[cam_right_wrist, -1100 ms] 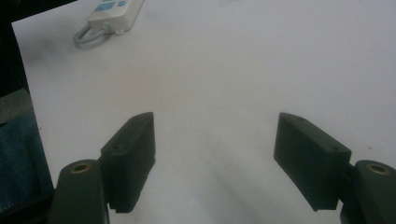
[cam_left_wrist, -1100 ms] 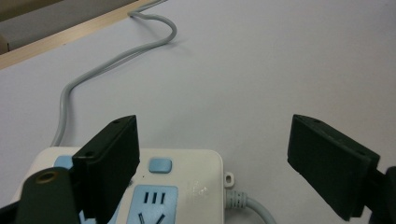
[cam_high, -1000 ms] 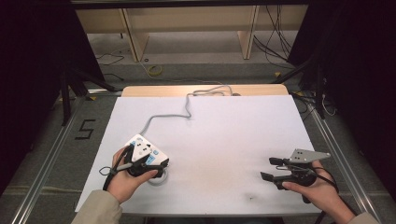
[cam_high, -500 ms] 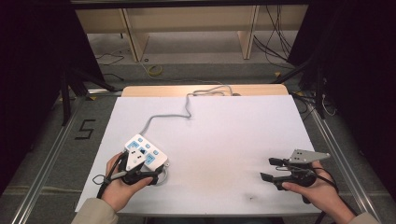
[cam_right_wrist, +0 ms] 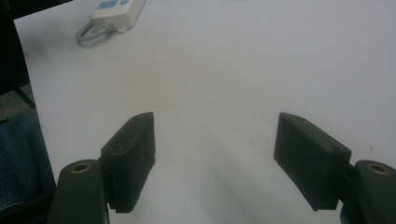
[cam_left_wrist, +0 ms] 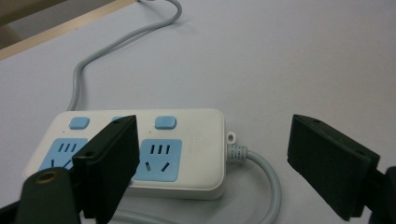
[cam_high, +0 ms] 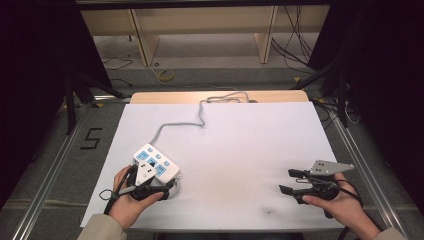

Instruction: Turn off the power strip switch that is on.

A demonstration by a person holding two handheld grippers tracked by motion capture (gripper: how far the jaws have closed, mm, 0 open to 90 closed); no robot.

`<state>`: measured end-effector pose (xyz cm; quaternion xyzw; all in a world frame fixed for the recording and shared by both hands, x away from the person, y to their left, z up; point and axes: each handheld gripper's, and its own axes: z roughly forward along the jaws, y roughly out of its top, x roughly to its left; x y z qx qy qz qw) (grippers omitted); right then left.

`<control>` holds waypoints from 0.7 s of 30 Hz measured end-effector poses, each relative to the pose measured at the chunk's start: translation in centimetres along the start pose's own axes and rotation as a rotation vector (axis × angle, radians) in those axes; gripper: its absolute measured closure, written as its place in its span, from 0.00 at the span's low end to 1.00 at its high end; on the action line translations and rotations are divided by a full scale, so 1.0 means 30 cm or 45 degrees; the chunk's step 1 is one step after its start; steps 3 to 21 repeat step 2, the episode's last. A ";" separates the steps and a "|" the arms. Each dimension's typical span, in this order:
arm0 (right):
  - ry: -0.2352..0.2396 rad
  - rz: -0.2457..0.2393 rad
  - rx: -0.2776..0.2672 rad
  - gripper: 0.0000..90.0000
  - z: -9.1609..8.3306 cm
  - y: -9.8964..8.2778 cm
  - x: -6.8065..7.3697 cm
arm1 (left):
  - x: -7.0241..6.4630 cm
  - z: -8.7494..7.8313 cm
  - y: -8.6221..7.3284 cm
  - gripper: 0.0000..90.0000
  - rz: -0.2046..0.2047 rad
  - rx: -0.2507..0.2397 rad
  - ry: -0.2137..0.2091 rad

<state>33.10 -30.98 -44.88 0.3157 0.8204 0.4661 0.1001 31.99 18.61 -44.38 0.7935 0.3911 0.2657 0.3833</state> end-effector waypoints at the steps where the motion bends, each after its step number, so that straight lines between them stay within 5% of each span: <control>1: 0.000 0.001 -0.001 0.33 0.000 0.000 0.000 | 0.000 0.000 0.001 0.19 0.001 0.000 0.000; 21: 0.000 0.001 -0.002 0.33 0.000 0.000 0.001 | -0.001 0.001 0.002 0.19 0.002 -0.002 0.000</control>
